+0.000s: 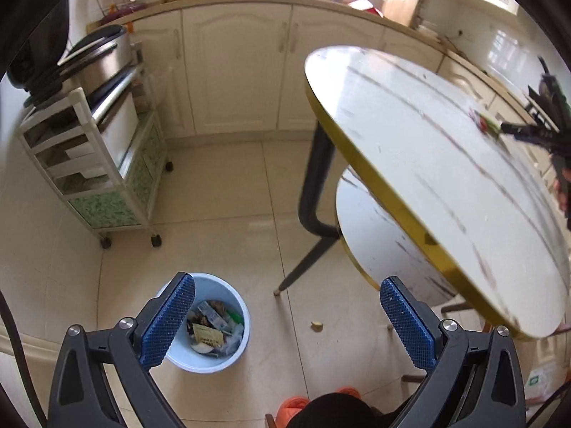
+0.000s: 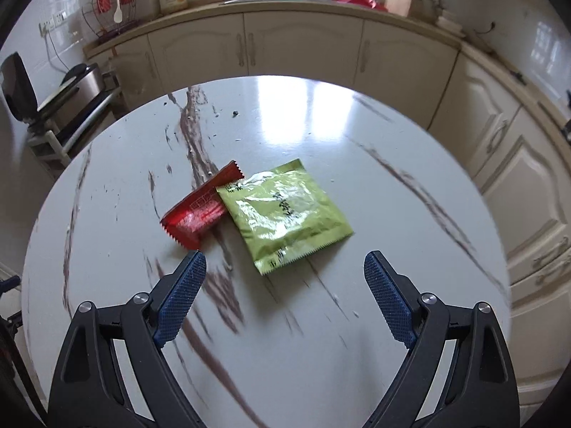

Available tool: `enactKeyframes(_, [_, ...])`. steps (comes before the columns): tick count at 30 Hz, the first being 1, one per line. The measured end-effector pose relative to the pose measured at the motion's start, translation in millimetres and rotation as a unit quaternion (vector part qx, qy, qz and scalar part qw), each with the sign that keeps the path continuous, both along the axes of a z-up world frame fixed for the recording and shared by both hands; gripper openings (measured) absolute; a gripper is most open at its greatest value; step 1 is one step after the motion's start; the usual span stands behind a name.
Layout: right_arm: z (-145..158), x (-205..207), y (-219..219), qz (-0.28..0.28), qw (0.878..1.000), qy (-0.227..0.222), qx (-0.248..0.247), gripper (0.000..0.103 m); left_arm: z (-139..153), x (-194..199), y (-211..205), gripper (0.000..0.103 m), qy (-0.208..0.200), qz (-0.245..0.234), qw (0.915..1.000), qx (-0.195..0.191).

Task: Collect trash
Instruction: 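Move both tools back over the red wrapper and green packet, then grasp the green packet with the right tool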

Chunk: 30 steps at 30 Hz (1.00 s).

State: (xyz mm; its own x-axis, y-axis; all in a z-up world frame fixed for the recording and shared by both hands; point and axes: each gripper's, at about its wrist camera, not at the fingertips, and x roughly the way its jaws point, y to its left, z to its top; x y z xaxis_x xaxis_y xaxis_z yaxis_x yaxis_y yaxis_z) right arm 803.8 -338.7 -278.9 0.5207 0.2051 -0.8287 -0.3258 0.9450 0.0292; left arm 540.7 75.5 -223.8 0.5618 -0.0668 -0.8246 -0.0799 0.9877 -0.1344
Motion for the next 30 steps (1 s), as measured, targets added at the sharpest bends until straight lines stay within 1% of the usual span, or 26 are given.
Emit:
enactKeyframes(1, [-3.7,5.1,0.5,0.004,1.000,0.004,0.008,0.089,9.4,0.8,1.0,0.101,-0.018,0.011,0.9998,0.004])
enactKeyframes(2, [-8.8,8.2,-0.1,0.007,1.000,0.008,0.012,0.088,16.7,2.2,0.9,0.101,-0.033,0.010,0.9994,0.002])
enactKeyframes(4, [-14.4,15.0,2.0,0.007,1.000,0.003,0.006,0.088,35.4,12.6,-4.4,0.102,-0.056,-0.010,0.9983,-0.006])
enactKeyframes(6, [-19.6,22.2,2.4,0.013,1.000,0.009,0.007,0.085,55.7,28.9,-16.8,0.102,-0.081,-0.031,0.9962,0.001])
enactKeyframes(8, [-20.4,23.4,4.1,0.014,1.000,0.000,-0.004,0.078,72.1,46.4,-36.1,0.102,-0.095,-0.057,0.9937,0.016])
enactKeyframes(10, [-19.5,22.8,6.0,0.023,1.000,-0.008,-0.014,0.055,85.3,63.0,-61.3,0.102,-0.111,-0.097,0.9887,0.028])
enactKeyframes(11, [-17.5,23.5,6.0,0.026,1.000,-0.008,-0.013,0.046,88.7,74.7,-76.7,0.102,-0.117,-0.119,0.9854,0.033])
enactKeyframes(12, [-16.2,24.0,5.0,0.028,1.000,-0.009,-0.012,0.030,90.5,86.5,-89.4,0.102,-0.120,-0.137,0.9826,0.035])
enactKeyframes(13, [-15.4,24.5,4.5,0.028,0.999,-0.010,-0.014,0.027,91.1,102.6,-105.7,0.102,-0.119,-0.160,0.9793,0.034])
enactKeyframes(14, [-14.5,25.4,4.3,0.031,0.999,-0.008,-0.015,0.026,91.2,115.3,-114.5,0.102,-0.114,-0.176,0.9773,0.033])
enactKeyframes(16, [-13.4,26.5,3.8,0.039,0.999,-0.006,-0.017,0.020,86.4,144.4,-139.1,0.102,-0.099,-0.199,0.9745,0.030])
enactKeyframes(18, [-12.0,26.3,3.6,0.047,0.999,-0.007,-0.028,0.020,78.8,173.0,-150.1,0.102,-0.093,-0.210,0.9728,0.025])
enactKeyframes(20, [-10.2,25.5,3.6,0.048,0.997,-0.026,-0.052,0.024,71.2,200.5,-162.8,0.102,-0.075,-0.215,0.9736,0.019])
enactKeyframes(21, [-9.0,26.5,3.3,0.051,0.996,-0.033,-0.058,0.034,66.6,213.9,-166.6,0.102,-0.068,-0.213,0.9745,0.014])
enactKeyframes(22, [-7.4,27.2,3.9,0.053,0.996,-0.040,-0.063,0.051,64.3,225.8,-170.1,0.102,-0.063,-0.214,0.9749,0.011])
enactKeyframes(24, [-4.2,28.0,8.6,0.071,0.993,-0.059,-0.079,0.065,58.7,244.2,-176.2,0.102,-0.056,-0.211,0.9758,0.008])
enactKeyframes(27, [-2.9,30.2,21.6,0.110,0.984,-0.081,-0.112,0.064,54.1,261.2,-182.8,0.102,-0.049,-0.212,0.9760,0.014])
enactKeyframes(30, [-4.5,39.0,36.5,0.143,0.977,-0.084,-0.131,0.064,48.5,273.4,-187.6,0.102,-0.040,-0.214,0.9759,0.018])
